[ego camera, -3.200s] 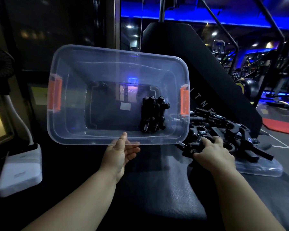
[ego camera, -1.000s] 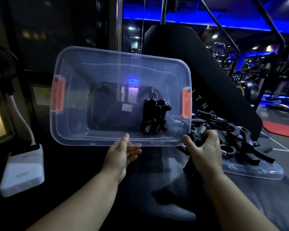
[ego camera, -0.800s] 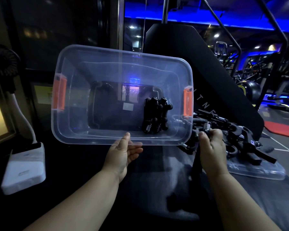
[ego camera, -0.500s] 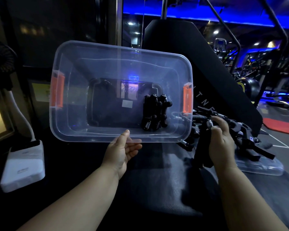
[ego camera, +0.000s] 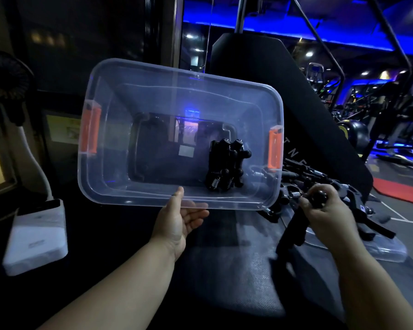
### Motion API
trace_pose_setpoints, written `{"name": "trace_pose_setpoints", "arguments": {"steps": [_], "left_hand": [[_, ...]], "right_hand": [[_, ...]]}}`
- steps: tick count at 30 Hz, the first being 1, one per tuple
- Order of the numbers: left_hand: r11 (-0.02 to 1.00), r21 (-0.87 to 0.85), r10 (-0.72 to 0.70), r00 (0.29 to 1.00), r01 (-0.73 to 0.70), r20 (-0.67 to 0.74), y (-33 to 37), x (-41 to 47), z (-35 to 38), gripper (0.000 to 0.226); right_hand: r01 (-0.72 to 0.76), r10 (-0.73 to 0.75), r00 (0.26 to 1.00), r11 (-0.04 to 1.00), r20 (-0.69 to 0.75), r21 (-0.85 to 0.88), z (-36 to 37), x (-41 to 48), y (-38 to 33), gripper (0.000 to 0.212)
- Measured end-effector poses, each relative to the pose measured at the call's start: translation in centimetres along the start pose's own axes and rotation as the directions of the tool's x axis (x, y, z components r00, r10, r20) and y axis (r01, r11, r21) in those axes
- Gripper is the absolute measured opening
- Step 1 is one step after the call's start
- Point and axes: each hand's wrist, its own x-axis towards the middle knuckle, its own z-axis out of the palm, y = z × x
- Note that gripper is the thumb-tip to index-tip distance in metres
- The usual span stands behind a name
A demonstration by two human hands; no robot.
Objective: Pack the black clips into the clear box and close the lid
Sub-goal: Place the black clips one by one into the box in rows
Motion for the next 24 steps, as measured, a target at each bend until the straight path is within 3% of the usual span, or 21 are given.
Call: {"name": "trace_pose_setpoints", "arguments": {"steps": [3, 6, 11, 16, 21, 24], "left_hand": [[1.000, 0.003, 0.007, 1.000, -0.007, -0.013, -0.1, 0.2, -0.1, 0.039], [1.000, 0.001, 0.013, 1.000, -0.013, -0.024, -0.3, 0.4, -0.2, 0.036], [1.000, -0.007, 0.001, 1.000, -0.001, -0.002, -0.3, 0.6, -0.3, 0.045], [0.999, -0.030, 0.012, 1.000, -0.011, 0.014, -0.2, 0.5, -0.4, 0.052], [0.999, -0.039, 0.012, 1.000, -0.012, 0.008, -0.2, 0.6, -0.3, 0.053], [0.999, -0.044, -0.003, 1.000, 0.003, 0.000, -0.2, 0.7, -0.2, 0.051]], "right_hand": [[0.091, -0.085, 0.992, 0.995, -0.097, 0.050, -1.3, -1.0, -1.7, 0.016], [0.229, -0.182, 0.961, 0.946, -0.209, 0.229, -2.4, -1.4, -4.6, 0.021], [0.348, -0.303, 0.937, 0.837, -0.172, 0.422, -0.7, -0.1, -8.9, 0.032], [0.380, -0.382, 0.923, 0.883, -0.051, 0.275, 5.4, 2.7, -11.7, 0.032], [0.361, -0.362, 0.923, 0.932, 0.133, 0.032, 11.0, 4.9, -12.6, 0.026], [0.359, -0.351, 0.918, 0.933, 0.184, -0.009, 13.3, 5.9, -12.8, 0.025]]}}
